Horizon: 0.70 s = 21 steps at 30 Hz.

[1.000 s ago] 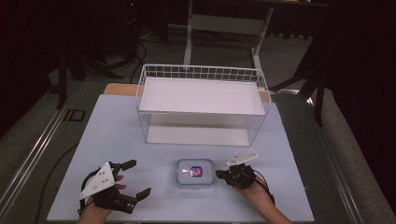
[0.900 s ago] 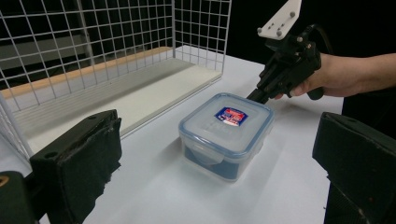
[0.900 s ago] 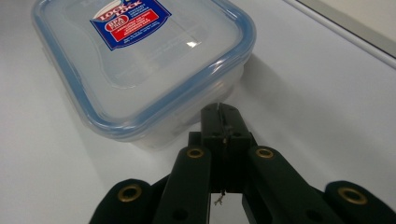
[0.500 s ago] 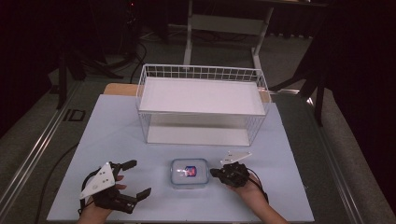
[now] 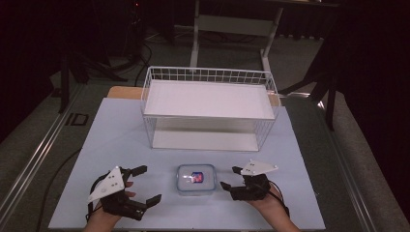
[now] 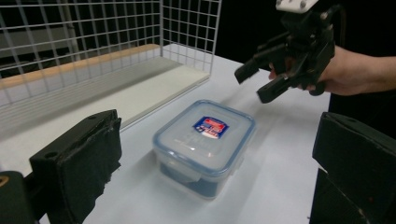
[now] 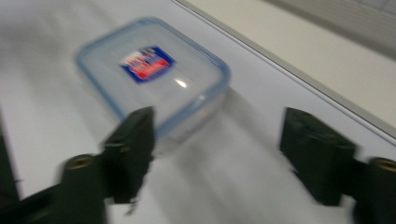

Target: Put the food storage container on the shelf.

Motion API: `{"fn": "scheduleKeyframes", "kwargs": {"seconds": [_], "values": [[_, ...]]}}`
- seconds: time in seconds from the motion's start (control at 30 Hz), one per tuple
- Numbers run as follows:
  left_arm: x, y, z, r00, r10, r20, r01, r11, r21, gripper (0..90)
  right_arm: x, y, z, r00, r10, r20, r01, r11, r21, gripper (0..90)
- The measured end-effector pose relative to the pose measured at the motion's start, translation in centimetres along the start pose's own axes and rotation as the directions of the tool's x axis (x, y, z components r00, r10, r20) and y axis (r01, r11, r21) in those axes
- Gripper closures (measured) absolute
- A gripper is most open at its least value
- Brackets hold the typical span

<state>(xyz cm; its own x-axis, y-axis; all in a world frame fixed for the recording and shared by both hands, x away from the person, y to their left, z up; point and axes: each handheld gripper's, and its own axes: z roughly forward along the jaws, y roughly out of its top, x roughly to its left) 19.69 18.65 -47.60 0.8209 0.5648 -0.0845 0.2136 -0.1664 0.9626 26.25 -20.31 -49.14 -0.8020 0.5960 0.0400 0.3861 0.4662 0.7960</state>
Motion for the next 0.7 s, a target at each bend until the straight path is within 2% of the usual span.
{"fn": "scheduleKeyframes", "kwargs": {"seconds": [0.03,0.1,0.13,0.2,0.3,0.37,0.4,0.47,0.53,0.57,0.6,0.63,0.7], "values": [[0.0,0.0,0.0,1.0,0.0,0.0,0.0,1.0,0.0,2.2,0.0,0.0,0.0,1.0,0.0,0.0,0.0,1.0,0.0,23.9],[-0.4,0.7,0.4,1.0,0.002,0.01,-0.003,0.9987,0.05,2.2,0.3,0.4,-0.7,0.9999,-0.008,-0.006,0.008,0.9994,-0.034,16.7],[-0.4,1.0,0.6,0.9998,-0.009,0.015,0.008,0.9972,0.075,2.2,0.3,0.5,-0.9,1.0,0.004,-0.002,-0.004,0.9988,-0.049,15.8],[-0.5,1.4,0.9,0.9984,-0.04,0.04,0.035,0.9937,0.106,2.1,0.6,0.9,-1.2,0.9995,-0.031,0.006,0.032,0.9981,-0.053,12.8],[-0.5,2.1,1.5,0.9991,-0.035,0.024,0.032,0.9905,0.134,1.7,1.1,1.5,-1.6,0.9957,-0.062,0.069,0.067,0.9944,-0.081,15.3],[-0.5,2.6,1.7,0.9985,-0.052,0.014,0.05,0.9895,0.136,1.7,1.2,2.0,-1.7,0.997,-0.069,0.036,0.071,0.9943,-0.079,15.6],[-0.5,2.8,1.8,0.998,-0.063,0.005,0.062,0.9896,0.13,1.8,1.4,2.2,-1.7,0.996,-0.087,0.023,0.089,0.9913,-0.097,17.5],[-0.5,3.2,2.1,0.9971,-0.077,-0.005,0.077,0.99,0.118,1.8,2.0,2.5,-1.6,0.9887,-0.146,0.033,0.148,0.9854,-0.084,17.5],[-0.6,3.6,2.5,0.9974,-0.069,0.021,0.065,0.9857,0.156,1.8,2.5,2.7,-1.4,0.9822,-0.178,0.059,0.183,0.9782,-0.098,17.5],[-0.7,3.7,2.7,0.9975,-0.067,0.024,0.062,0.9839,0.168,1.7,2.7,2.9,-1.3,0.9816,-0.179,0.067,0.185,0.9778,-0.098,17.5],[-0.6,3.7,3.0,0.996,-0.083,0.034,0.076,0.9841,0.161,1.8,2.7,3.1,-1.1,0.9821,-0.175,0.07,0.18,0.9797,-0.087,17.7],[-0.5,3.7,3.2,0.9932,-0.106,0.047,0.097,0.982,0.162,1.8,2.7,3.3,-0.9,0.986,-0.154,0.065,0.158,0.985,-0.07,17.5],[-0.2,3.7,3.7,0.9865,-0.156,0.049,0.146,0.9768,0.156,1.8,2.5,3.5,-0.4,0.9919,-0.114,0.057,0.117,0.9918,-0.053,15.7]]}}
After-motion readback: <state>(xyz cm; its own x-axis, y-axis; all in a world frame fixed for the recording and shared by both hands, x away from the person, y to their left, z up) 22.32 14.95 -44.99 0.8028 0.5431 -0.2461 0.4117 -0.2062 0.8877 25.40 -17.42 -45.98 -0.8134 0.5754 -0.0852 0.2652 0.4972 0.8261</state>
